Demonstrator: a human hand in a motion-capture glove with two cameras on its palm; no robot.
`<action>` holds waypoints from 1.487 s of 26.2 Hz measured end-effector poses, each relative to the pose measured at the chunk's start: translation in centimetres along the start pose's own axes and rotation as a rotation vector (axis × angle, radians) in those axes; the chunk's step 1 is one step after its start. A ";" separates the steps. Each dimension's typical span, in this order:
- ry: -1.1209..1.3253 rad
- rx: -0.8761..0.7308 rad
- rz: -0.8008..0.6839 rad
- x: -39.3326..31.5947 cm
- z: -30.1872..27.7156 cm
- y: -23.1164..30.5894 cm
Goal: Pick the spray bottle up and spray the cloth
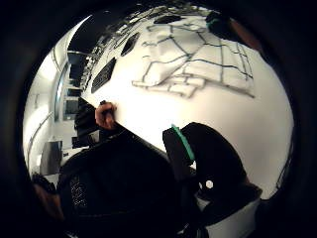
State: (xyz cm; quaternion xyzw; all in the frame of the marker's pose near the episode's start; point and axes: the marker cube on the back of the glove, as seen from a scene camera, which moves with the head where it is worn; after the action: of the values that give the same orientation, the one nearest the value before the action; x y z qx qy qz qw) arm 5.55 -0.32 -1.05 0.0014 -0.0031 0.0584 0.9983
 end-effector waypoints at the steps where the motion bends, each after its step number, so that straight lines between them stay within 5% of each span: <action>1: -0.002 0.000 0.020 0.9 -0.1 -0.2; 22: -0.205 0.218 0.428 18.4 -9.5 -10.9; 39: -0.732 0.349 0.368 18.6 -8.6 -17.3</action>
State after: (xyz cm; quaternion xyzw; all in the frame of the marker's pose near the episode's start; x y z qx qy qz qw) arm 26.08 -15.28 -9.58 0.1899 -0.3467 0.2304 0.8892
